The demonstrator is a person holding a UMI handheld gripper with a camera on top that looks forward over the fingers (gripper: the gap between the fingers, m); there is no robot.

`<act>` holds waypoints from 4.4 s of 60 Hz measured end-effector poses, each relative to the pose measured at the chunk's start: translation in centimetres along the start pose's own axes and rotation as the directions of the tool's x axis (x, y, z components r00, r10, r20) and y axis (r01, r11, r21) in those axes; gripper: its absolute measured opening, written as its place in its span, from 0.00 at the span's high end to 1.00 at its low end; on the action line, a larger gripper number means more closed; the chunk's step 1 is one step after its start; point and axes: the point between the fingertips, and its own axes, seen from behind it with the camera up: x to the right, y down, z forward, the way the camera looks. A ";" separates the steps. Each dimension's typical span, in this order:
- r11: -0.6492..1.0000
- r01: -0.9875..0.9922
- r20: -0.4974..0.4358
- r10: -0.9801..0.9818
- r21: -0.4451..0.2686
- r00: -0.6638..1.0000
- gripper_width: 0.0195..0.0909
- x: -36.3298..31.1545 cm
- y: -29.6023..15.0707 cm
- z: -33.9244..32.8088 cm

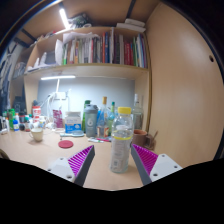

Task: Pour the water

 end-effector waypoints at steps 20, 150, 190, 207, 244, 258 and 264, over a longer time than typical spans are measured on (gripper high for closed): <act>1.000 0.015 -0.067 -0.017 -0.018 0.998 0.15 3.8 1.8 9.9; 0.889 0.449 0.195 -0.458 0.092 0.867 0.60 -29.4 -12.2 24.7; 1.000 -0.014 0.373 0.014 -0.002 0.928 0.58 -29.0 -1.0 26.2; 1.000 -0.008 0.366 0.000 0.018 0.931 0.48 -28.9 -1.1 26.1; 0.993 -0.013 0.346 0.054 -0.120 0.937 0.10 -22.0 -1.2 7.9; 0.989 -0.076 0.297 0.111 -0.126 0.948 0.09 -19.0 -0.1 -3.0; 0.972 -0.171 0.315 0.215 -0.160 0.925 0.09 -19.4 0.8 -6.9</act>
